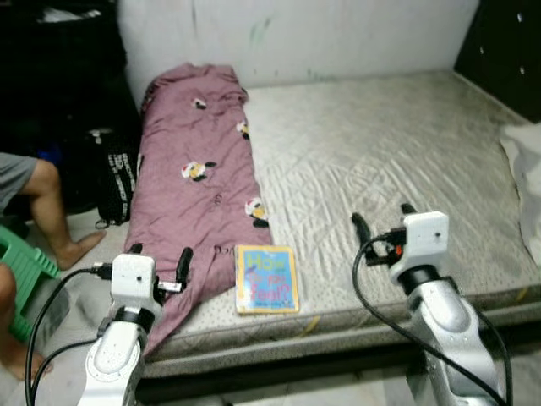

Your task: Clean up the room

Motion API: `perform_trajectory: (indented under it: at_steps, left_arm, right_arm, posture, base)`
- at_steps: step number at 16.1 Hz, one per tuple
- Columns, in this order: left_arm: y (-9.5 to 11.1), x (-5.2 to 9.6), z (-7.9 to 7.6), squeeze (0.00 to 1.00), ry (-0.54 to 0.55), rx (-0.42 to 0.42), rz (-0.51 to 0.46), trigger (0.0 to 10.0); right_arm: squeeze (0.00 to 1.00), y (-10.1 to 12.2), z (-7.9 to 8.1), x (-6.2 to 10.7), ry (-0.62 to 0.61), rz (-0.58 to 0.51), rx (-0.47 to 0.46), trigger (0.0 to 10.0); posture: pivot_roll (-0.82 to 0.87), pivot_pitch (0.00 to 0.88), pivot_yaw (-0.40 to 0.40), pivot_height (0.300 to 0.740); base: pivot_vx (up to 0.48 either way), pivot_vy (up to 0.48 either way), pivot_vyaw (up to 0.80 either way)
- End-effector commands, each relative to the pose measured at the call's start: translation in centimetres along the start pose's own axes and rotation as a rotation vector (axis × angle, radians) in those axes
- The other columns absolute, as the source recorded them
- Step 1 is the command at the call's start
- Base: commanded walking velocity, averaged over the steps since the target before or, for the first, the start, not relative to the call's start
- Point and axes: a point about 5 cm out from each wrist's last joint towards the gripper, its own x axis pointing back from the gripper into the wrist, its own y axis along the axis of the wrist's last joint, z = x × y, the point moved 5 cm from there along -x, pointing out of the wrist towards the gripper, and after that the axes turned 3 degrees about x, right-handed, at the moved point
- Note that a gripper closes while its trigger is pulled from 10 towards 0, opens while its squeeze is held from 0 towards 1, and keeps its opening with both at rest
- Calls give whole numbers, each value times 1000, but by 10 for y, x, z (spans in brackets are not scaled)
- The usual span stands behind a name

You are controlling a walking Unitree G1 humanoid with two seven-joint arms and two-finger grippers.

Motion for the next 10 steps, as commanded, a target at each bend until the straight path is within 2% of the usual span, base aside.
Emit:
perform_trajectory:
  at_steps: [1, 4, 5, 9, 10]
  left_arm:
    - [4, -2, 3, 0, -3, -9, -14, 10000]
    - [3, -2, 5, 0, 16, -8, -4, 10000]
    - [2, -3, 7, 0, 29, -11, 0, 10000]
    - [3, -4, 6, 0, 27, -23, -5, 10000]
    - [3, -4, 6, 0, 25, -22, -6, 10000]
  right_arm:
    - [0, 4, -2, -2, -12, -16, 0, 10000]
    - [0, 5, -2, -2, -11, -17, 4, 10000]
    - [0, 5, -2, -2, -6, -21, 6, 10000]
    - [0, 6, -1, -1, -4, -23, 9, 10000]
    - [0, 6, -2, -1, -6, -22, 5, 10000]
  posture:
    - [-79, 0, 17, 740]
    - [-79, 0, 17, 740]
    - [-79, 0, 17, 740]
    - [-80, 0, 18, 740]
    - [-82, 0, 18, 740]
  base:
    - [364, 0, 0]
    - [317, 0, 0]
    - [0, 0, 0]
    - [0, 0, 720]
    - [0, -292, 0]
